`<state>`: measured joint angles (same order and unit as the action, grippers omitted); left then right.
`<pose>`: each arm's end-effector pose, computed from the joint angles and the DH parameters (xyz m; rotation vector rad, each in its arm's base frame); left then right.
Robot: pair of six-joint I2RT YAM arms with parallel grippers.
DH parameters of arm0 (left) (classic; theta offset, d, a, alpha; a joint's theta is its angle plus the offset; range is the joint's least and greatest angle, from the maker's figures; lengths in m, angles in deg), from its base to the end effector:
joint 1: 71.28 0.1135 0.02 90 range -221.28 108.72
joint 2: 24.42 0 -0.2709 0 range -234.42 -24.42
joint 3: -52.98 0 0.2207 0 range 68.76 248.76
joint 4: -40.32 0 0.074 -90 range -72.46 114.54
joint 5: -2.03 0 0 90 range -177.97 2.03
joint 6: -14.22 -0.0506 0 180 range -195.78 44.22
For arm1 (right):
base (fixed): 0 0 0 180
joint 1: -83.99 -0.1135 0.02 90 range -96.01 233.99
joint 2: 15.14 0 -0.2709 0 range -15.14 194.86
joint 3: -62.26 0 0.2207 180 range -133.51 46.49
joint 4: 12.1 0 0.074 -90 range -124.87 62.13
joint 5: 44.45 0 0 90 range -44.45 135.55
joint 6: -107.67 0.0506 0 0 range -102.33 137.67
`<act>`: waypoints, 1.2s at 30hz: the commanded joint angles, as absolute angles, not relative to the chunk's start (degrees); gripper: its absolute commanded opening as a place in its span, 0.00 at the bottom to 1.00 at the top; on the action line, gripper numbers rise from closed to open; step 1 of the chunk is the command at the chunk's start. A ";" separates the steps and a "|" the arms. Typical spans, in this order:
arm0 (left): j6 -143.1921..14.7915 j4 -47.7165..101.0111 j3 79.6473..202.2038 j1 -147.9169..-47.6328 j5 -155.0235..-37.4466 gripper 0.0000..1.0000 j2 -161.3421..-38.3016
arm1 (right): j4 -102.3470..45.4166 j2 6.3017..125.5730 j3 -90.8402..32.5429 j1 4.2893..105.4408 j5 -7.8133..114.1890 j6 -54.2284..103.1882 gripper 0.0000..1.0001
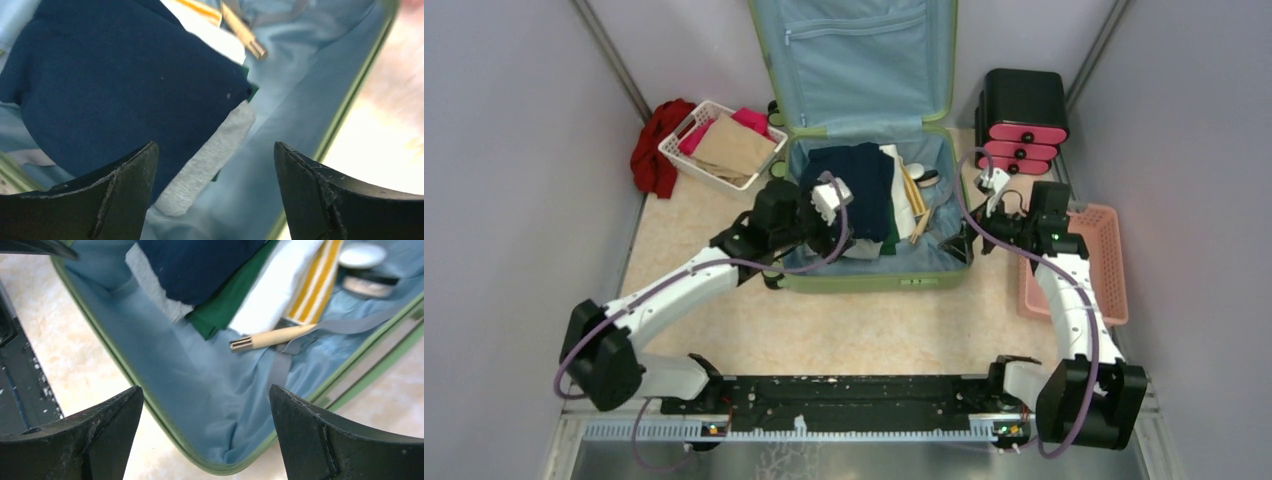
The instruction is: Open, take out, and arrange the luggage
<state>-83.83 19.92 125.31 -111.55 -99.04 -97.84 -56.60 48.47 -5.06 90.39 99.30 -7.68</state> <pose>0.2062 -0.1874 0.3236 0.9276 1.7493 -0.5573 0.2018 0.0184 0.3026 -0.7822 1.8846 0.7199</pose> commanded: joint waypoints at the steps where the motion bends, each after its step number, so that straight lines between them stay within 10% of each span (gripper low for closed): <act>1: -109.81 20.18 127.09 -112.99 -99.04 0.94 -104.33 | -52.07 46.28 -1.33 90.32 105.26 -9.24 0.95; 13: -125.86 33.76 130.51 -114.24 -94.84 0.82 -118.66 | -54.06 48.23 -2.19 90.43 105.44 -10.66 0.95; 18: -124.20 33.38 132.41 -114.34 -90.63 0.56 -121.59 | -54.21 48.54 -2.12 90.40 105.79 -10.65 0.96; 23: -120.03 34.78 131.40 -114.34 -92.59 0.00 -117.98 | -54.38 49.91 -2.03 90.33 108.56 -10.27 0.95; 36: -95.01 35.82 134.61 -113.20 -106.53 0.00 -111.88 | -22.86 57.28 -4.49 84.36 108.80 34.35 0.95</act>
